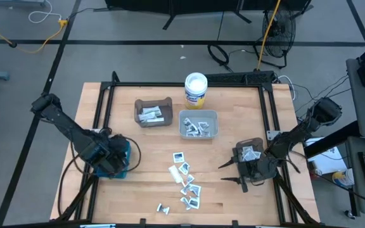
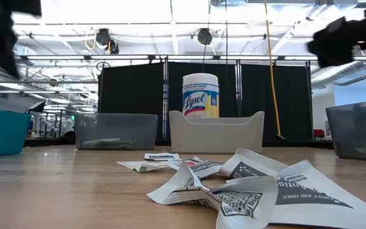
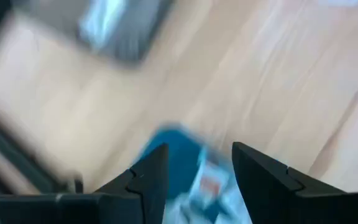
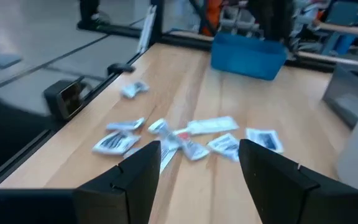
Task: Pick & Place First Aid Supplies
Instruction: Put the blue alcohol pad into the bottom black bin
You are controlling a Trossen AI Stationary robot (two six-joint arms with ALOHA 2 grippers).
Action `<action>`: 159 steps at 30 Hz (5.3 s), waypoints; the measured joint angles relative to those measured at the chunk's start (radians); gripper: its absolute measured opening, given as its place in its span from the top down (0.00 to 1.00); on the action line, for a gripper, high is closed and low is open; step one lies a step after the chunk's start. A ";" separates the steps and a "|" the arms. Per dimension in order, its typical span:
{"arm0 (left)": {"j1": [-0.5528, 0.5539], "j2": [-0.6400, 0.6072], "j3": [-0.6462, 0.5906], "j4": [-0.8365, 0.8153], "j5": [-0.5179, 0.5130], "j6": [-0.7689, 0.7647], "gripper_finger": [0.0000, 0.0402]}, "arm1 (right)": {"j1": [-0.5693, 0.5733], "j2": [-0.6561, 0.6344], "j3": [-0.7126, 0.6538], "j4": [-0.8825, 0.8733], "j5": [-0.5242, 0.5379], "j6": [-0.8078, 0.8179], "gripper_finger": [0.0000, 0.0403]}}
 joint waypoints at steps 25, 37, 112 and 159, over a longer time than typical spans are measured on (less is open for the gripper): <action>-0.064 0.003 -0.215 1.550 -0.538 1.297 0.55 | -0.425 0.091 0.401 -0.362 -0.498 -0.159 0.47; 0.026 0.003 -0.448 1.965 -0.348 1.429 0.55 | -0.559 0.278 0.525 -0.399 -0.605 -0.171 0.47; -0.099 -0.030 -0.458 1.881 -0.555 1.489 0.55 | -0.517 0.800 0.977 -1.007 -0.421 0.151 0.52; -0.099 -0.030 -0.458 1.872 -0.547 1.475 0.55 | -0.483 0.697 0.975 -1.504 -0.571 0.317 0.34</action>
